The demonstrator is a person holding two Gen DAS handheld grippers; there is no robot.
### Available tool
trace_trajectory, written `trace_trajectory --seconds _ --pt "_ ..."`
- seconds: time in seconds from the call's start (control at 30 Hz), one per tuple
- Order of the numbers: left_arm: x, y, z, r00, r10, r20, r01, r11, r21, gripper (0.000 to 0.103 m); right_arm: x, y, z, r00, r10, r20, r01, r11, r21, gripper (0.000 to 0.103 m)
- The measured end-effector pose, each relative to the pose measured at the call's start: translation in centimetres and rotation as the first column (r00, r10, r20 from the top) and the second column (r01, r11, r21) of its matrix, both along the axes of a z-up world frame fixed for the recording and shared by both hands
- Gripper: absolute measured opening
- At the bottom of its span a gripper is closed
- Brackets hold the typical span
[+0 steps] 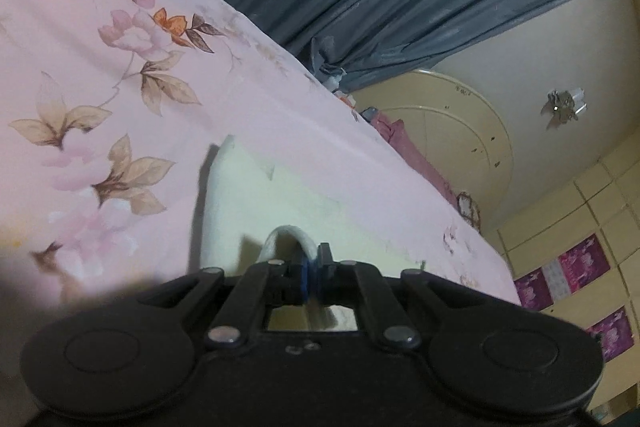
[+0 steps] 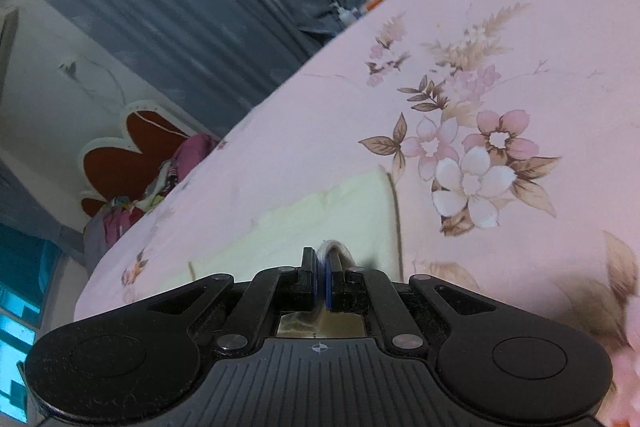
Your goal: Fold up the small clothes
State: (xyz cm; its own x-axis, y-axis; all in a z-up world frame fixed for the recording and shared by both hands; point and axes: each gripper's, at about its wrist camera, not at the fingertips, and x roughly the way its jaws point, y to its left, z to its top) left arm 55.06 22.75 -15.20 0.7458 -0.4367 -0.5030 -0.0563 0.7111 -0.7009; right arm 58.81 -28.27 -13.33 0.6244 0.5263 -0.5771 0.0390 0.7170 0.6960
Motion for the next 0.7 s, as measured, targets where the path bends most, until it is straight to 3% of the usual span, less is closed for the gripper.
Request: trace_trajectory --seconds 0.03,0.13,0.17,0.2,0.23,0.27,0.33,0.4,0.5,0.63,0.7 --pt "0.2 0.1 0.0 1.0 0.008 0.006 -0.008 1.0 -0.013 0.019 0.3 0.0 0.0 1.0 0.005 0.014 -0.005 1.0 0.005 0.003" --pt "0.4 0.5 0.3 0.999 0.015 0.051 -0.013 0.999 -0.049 0.036 0.9 0.4 0.5 0.999 0.009 0.042 -0.007 0.999 -0.034 0.006" --pt "0.4 0.6 0.6 0.998 0.015 0.063 -0.013 0.999 -0.042 0.04 0.8 0.4 0.8 0.998 -0.005 0.06 0.008 0.999 -0.053 0.027" --pt "0.4 0.6 0.9 0.997 0.012 0.078 -0.01 1.0 -0.027 0.048 0.5 0.4 1.3 0.996 -0.025 0.085 0.032 0.996 -0.079 0.069" --pt "0.4 0.6 1.2 0.996 0.005 0.087 -0.004 1.0 -0.006 0.05 0.2 0.3 1.6 0.991 -0.042 0.123 0.054 0.994 -0.096 0.08" --pt "0.4 0.6 1.5 0.996 -0.009 0.092 0.007 1.0 0.025 0.05 0.0 0.2 1.8 0.989 -0.037 0.142 0.05 0.995 -0.09 0.081" --pt "0.5 0.1 2.1 0.994 -0.046 0.096 0.037 0.995 0.094 0.05 0.0 -0.1 1.7 0.991 -0.032 0.133 0.044 0.996 -0.084 0.08" --pt "0.9 -0.6 2.4 0.993 -0.095 0.072 0.079 0.977 0.197 0.049 0.3 0.3 1.5 0.993 0.0 0.119 0.015 0.991 -0.131 0.056" --pt "2.2 -1.9 2.3 0.986 -0.166 0.028 0.149 0.936 0.32 0.045 0.9 1.6 1.0 0.994 0.055 0.097 -0.032 0.974 -0.225 0.046" --pt "3.8 -2.9 1.3 0.973 -0.227 -0.038 0.223 0.891 0.396 0.033 1.7 3.3 0.0 0.989 0.13 0.073 -0.098 0.938 -0.333 0.038" --pt "4.0 -3.4 1.1 0.97 -0.239 -0.048 0.237 0.871 0.43 0.028 1.9 4.1 -0.4 0.984 0.168 0.064 -0.132 0.917 -0.377 0.021"
